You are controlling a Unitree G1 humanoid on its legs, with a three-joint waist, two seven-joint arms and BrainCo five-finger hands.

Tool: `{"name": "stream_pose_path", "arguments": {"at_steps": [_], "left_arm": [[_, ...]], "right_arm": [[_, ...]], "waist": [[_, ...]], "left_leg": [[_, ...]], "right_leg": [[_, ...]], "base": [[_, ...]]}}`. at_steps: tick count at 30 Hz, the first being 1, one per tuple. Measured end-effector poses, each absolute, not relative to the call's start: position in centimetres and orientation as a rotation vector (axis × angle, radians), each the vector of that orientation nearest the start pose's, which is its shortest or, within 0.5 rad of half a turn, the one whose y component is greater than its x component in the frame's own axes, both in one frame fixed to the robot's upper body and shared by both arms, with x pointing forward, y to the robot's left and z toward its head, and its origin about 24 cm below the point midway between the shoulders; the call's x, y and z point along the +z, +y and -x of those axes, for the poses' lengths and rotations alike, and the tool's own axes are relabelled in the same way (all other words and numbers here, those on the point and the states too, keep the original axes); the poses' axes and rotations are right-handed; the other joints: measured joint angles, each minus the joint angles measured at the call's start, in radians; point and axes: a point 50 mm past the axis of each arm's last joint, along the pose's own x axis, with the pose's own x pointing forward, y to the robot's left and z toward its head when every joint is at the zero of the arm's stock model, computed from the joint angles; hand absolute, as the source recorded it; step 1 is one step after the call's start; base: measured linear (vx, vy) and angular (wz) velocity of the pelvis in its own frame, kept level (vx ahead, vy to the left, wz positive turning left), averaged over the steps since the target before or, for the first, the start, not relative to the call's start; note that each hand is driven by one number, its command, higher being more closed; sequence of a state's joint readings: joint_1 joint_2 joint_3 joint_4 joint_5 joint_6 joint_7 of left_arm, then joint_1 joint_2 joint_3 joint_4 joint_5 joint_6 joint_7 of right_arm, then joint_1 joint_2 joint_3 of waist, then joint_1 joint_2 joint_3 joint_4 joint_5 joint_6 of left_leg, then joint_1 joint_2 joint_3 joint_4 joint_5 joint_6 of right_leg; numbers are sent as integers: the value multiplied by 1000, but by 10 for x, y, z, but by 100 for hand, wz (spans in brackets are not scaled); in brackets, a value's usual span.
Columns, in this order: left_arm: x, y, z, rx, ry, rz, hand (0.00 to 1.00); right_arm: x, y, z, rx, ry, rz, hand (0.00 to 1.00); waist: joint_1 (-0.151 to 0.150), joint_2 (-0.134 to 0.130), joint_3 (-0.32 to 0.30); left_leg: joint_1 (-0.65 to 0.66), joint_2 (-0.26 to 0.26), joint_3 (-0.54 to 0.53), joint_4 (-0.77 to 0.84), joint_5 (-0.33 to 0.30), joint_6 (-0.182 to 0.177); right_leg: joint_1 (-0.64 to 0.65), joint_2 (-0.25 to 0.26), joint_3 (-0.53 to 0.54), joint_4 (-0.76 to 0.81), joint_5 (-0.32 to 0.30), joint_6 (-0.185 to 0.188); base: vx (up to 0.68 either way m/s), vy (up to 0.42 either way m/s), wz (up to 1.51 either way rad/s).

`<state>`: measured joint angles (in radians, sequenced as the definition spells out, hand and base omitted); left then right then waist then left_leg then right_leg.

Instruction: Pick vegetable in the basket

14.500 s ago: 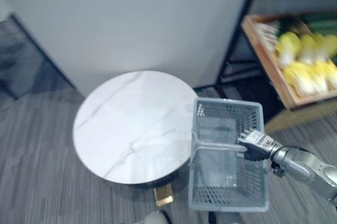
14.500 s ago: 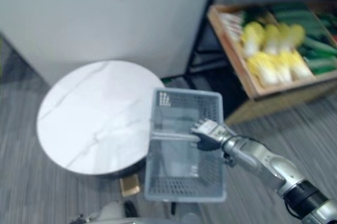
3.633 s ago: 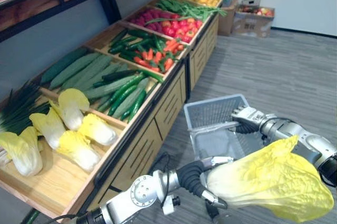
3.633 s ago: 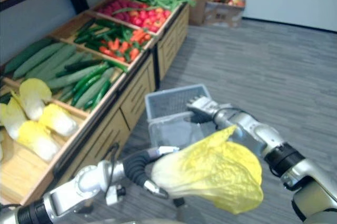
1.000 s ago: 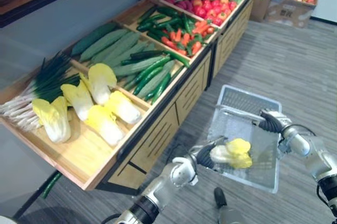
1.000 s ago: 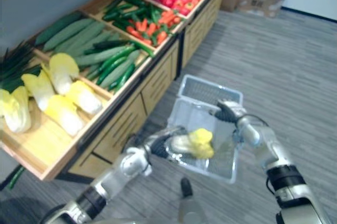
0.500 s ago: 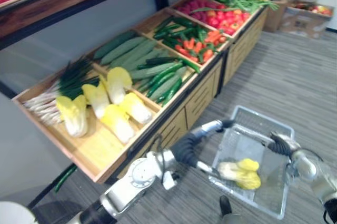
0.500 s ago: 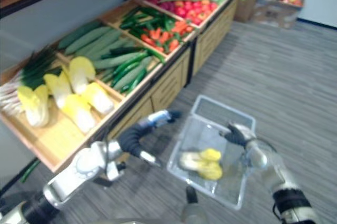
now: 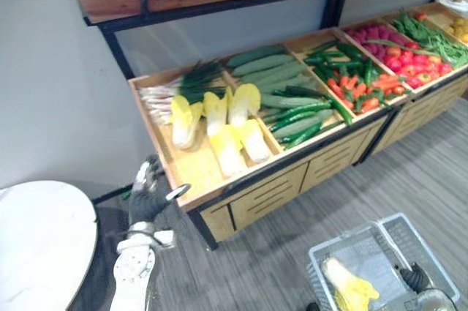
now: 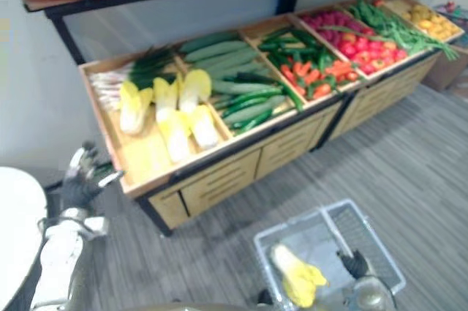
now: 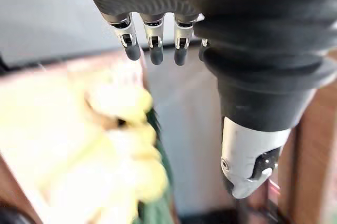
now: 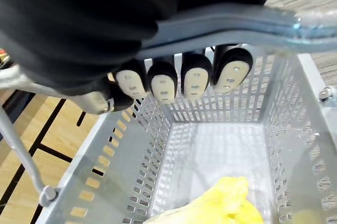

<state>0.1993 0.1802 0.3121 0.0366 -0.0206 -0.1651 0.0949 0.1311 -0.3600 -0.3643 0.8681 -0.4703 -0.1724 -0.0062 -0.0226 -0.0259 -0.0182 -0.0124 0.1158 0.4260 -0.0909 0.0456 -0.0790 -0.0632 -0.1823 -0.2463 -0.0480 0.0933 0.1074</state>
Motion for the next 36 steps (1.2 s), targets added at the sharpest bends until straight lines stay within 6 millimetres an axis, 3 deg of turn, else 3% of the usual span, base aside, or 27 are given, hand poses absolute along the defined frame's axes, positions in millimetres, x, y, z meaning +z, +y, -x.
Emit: {"name": "stream_pose_path", "arguments": {"at_steps": [3,6,8,12,16,20,23,31,34,36], "left_arm": [[-5,310,-166,661,231,-285,0],[-45,338,-122,880,487,-371,0],[-76,347,-79,1056,691,-304,0],[-110,330,-35,1106,921,-225,0],[-142,288,-1,1023,1167,-160,0],[-158,253,11,885,1290,-96,0],[-163,236,-1,735,1288,-116,0],[-163,230,-21,517,1237,-273,0],[-162,234,-27,509,1220,-281,0],[-163,235,-26,502,1232,-288,0]], "right_arm": [[-106,-330,-97,-315,923,564,100],[-115,-328,-77,-405,983,490,100],[-119,-328,-65,-469,1006,438,100],[-126,-323,-49,-525,1054,373,100],[-129,-321,-44,-555,1063,361,100],[-129,-318,-47,-535,1051,375,100],[-129,-317,-49,-523,1046,402,100],[-127,-318,-54,-501,1032,439,100],[-125,-320,-61,-529,992,409,100],[-123,-320,-65,-528,970,409,100]], "waist": [[-1,-15,-12],[0,-26,-24],[-1,-35,-30],[-1,-41,-32],[-2,-41,-32],[-1,-39,-30],[-3,-36,-28],[-4,-18,-3],[-3,-29,54],[-4,-36,62]], "left_leg": [[-2,-1,-30,-10,8,1],[-3,-1,-61,-11,9,0],[-9,-2,-73,-11,9,0],[-18,-6,-92,-11,9,-1],[-11,-9,-104,-11,8,-2],[7,0,-77,-11,1,-10],[17,8,-64,-11,-3,-16],[54,15,-46,-3,-14,-22],[39,54,-26,183,-122,-31],[15,79,9,262,-160,-31]], "right_leg": [[15,0,-34,-1,-19,-5],[33,-1,-69,-5,-31,-2],[37,0,-82,-13,-31,-2],[47,-2,-99,-23,-31,-2],[59,-2,-106,-22,-34,-1],[60,6,-78,-22,-35,-3],[59,13,-69,-21,-38,-7],[68,14,-44,21,-63,-1],[37,-6,-8,182,-145,1],[-10,-1,42,233,-158,1]], "base": [[-26,-8,31],[11,-11,27],[16,-7,16],[37,-4,17],[37,-4,7],[5,-20,-19],[-10,-24,-15],[-1,-11,-6],[0,6,-25],[-29,3,-75]]}}
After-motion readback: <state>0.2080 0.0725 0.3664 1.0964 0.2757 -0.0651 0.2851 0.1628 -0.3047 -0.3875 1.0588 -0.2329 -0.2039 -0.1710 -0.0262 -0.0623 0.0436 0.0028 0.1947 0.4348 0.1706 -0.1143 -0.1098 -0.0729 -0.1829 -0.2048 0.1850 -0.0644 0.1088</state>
